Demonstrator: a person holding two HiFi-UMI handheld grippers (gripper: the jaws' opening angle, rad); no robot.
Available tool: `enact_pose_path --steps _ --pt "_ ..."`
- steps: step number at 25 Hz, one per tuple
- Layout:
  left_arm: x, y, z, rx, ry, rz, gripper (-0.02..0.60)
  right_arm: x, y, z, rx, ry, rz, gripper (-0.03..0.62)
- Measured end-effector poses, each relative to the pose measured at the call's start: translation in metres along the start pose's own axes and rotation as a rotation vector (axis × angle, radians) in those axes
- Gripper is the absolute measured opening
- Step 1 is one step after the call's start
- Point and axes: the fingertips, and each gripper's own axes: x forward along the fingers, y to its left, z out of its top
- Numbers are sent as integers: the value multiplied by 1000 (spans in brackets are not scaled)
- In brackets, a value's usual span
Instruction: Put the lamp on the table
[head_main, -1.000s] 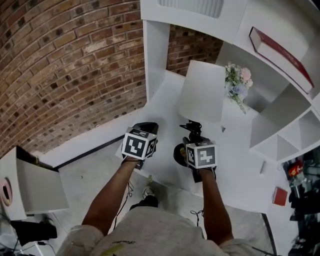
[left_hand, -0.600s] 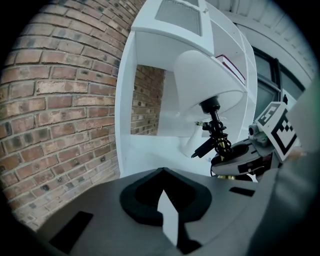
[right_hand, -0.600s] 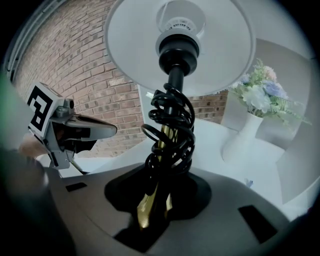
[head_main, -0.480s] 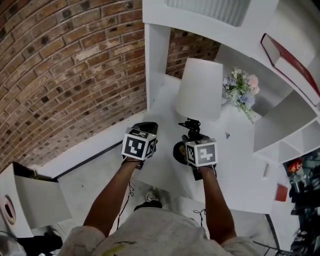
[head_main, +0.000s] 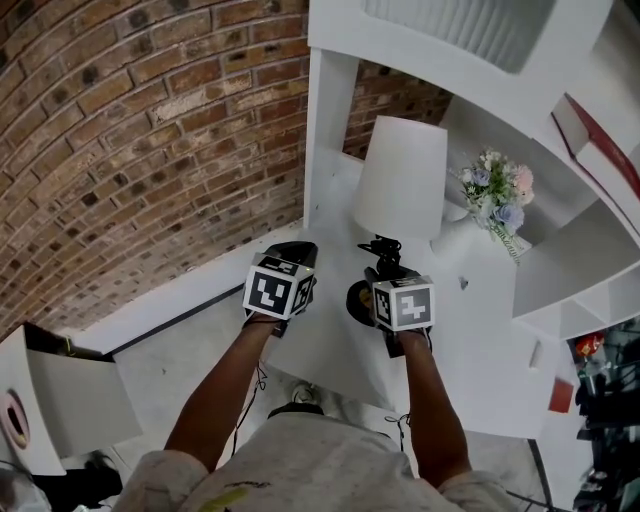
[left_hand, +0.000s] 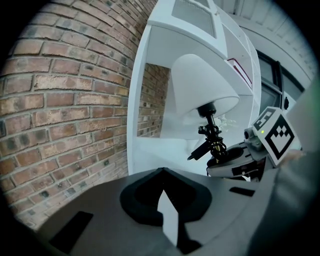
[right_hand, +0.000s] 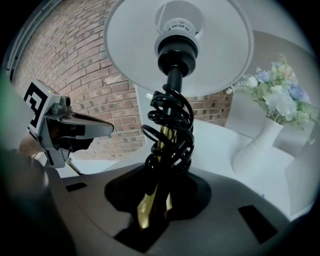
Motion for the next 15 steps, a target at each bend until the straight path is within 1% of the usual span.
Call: enact_pose_path --steps 6,10,15 --pt "3 11 -3 -1 7 7 -5 18 -6 10 -37 -6 3 104" --pt "7 18 -6 -10 14 12 -5 30 -7 15 -42 -19 17 104" --pt "10 15 -4 6 24 9 -5 40 -5 24 -52 -46 43 103"
